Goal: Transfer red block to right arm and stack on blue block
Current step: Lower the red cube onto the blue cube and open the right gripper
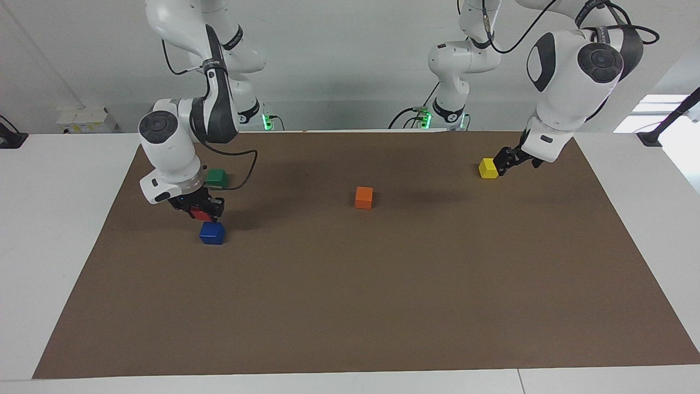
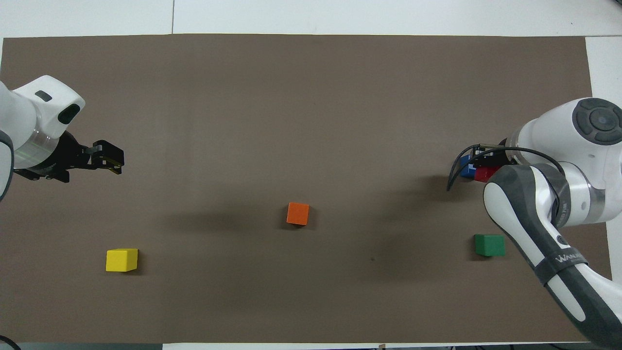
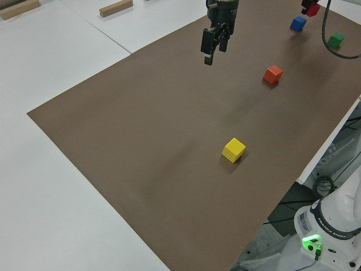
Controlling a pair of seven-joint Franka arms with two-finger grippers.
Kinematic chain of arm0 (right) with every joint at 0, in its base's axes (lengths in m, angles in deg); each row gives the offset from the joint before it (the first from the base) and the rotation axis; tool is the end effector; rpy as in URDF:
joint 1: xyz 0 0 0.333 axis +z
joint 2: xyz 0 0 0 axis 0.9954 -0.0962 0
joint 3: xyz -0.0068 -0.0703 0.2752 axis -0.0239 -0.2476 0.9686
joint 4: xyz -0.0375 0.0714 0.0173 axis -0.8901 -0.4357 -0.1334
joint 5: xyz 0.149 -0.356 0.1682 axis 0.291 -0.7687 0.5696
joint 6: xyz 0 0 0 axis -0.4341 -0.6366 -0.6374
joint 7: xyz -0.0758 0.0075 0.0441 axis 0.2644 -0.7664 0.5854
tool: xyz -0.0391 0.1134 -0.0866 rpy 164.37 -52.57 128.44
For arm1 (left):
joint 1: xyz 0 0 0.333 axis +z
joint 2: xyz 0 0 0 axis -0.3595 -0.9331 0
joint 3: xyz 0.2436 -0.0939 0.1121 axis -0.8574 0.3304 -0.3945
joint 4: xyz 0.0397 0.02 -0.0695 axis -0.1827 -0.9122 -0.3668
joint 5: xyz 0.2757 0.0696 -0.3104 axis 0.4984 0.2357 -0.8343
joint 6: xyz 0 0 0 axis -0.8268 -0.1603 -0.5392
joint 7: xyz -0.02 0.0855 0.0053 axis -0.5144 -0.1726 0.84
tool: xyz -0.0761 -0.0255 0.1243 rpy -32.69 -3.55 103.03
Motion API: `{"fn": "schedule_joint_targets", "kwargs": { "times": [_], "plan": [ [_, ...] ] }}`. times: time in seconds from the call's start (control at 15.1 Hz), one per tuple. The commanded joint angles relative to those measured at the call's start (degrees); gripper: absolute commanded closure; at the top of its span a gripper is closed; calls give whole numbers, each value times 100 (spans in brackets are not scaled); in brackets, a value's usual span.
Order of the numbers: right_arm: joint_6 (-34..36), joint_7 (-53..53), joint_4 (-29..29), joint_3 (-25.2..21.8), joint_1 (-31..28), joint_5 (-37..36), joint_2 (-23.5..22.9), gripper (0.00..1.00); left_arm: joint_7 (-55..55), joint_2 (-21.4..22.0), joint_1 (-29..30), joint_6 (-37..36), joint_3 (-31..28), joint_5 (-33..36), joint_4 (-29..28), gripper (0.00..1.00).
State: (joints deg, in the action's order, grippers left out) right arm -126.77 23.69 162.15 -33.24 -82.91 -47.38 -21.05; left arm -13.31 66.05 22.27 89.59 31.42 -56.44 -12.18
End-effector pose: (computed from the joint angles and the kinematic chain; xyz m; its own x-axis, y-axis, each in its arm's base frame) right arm 0.5824 0.0004 0.2797 0.9770 -0.2132 0.0029 -0.2127 -0.9732 0.0871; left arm 0.5697 -0.0569 0.4542 0.9853 0.1147 -0.1268 0.1028 -0.9900 -0.0969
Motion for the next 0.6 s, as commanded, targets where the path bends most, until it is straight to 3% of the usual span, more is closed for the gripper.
{"fn": "schedule_joint_targets", "kwargs": {
  "times": [0.0,0.4,0.53],
  "plan": [
    [-331,-258,68,46,-87,-125,-73,100,163,203,-163,185,-235,-143,-252,0],
    [-806,-390,59,46,-78,-143,-372,100,523,124,-172,676,-305,-169,-173,0],
    [-868,-390,68,55,-78,-143,-381,100,506,10,-146,634,-323,-554,45,0]
  ]
}}
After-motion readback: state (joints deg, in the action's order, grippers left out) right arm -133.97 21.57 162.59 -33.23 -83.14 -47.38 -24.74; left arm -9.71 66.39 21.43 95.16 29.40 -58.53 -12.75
